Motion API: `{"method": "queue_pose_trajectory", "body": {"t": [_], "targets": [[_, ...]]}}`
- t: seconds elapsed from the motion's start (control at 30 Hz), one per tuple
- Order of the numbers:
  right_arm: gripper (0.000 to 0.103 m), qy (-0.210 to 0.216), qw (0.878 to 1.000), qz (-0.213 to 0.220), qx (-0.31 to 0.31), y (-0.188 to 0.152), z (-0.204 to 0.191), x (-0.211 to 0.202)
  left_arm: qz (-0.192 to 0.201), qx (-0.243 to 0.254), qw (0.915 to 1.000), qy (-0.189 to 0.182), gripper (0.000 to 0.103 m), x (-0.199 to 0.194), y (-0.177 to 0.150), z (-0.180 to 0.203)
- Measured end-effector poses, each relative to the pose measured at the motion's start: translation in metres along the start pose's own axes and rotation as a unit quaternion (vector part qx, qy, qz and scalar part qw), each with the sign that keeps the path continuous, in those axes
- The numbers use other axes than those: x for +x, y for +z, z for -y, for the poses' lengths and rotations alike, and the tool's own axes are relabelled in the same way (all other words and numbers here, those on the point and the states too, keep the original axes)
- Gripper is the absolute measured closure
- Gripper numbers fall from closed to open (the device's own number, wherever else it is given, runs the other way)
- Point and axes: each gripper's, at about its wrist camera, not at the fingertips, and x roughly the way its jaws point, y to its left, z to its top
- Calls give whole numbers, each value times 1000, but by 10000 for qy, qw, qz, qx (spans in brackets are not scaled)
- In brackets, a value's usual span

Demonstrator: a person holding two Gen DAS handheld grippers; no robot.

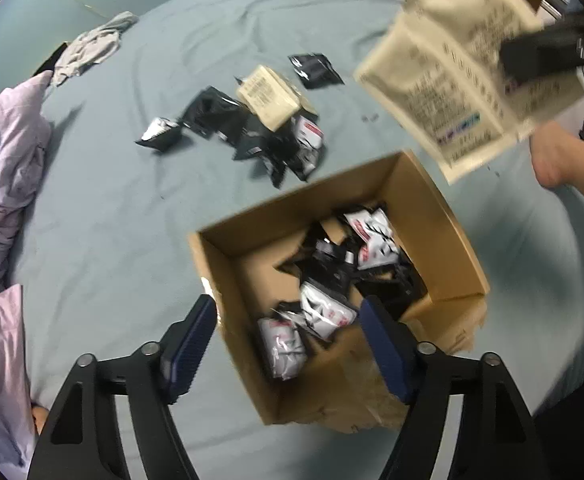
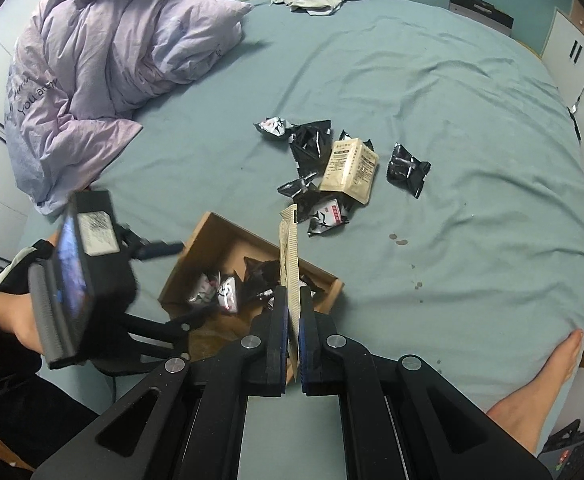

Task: Organize snacks
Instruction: 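Lower the black packet into the box and open the left gripper, then carry the beige packet into the box and open the right gripper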

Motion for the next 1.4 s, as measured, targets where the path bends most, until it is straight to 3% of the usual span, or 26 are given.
{"method": "queue_pose_trajectory", "body": {"t": [0.33, 0.57, 0.8, 1.07, 1.17, 1.23, 1.27, 1.37, 1.4], "targets": [[101, 338, 9983, -479, 42, 7, -11, 38, 175, -744, 9969, 179, 24, -6, 3, -50], [101, 422, 9917, -1190, -224, 8, -32, 80, 194, -1163, 9928, 220, 24, -5, 0, -71], [101, 354, 9872, -1515, -337, -1, -37, 110, 169, -1282, 9915, 155, 24, -3, 1, -74], [101, 229, 9855, -1681, 30, -8, -21, 129, 81, -1167, 9930, 168, 24, 2, 2, -67], [99, 491, 9833, -1713, 364, -10, -13, 133, 103, -1128, 9934, 177, 24, 1, 2, -65], [95, 587, 9812, -1761, 519, -9, -8, 135, 127, -1119, 9934, 202, 24, -1, 3, -65], [88, 625, 9794, -1813, 630, -8, -5, 135, 138, -1118, 9934, 202, 24, -1, 3, -65], [45, 584, 9773, -1828, 898, -4, 6, 132, 169, -1144, 9930, 224, 24, -3, 7, -66], [40, 588, 9779, -1718, 1038, -2, 11, 128, 181, -1156, 9929, 228, 24, -3, 8, -66]]}}
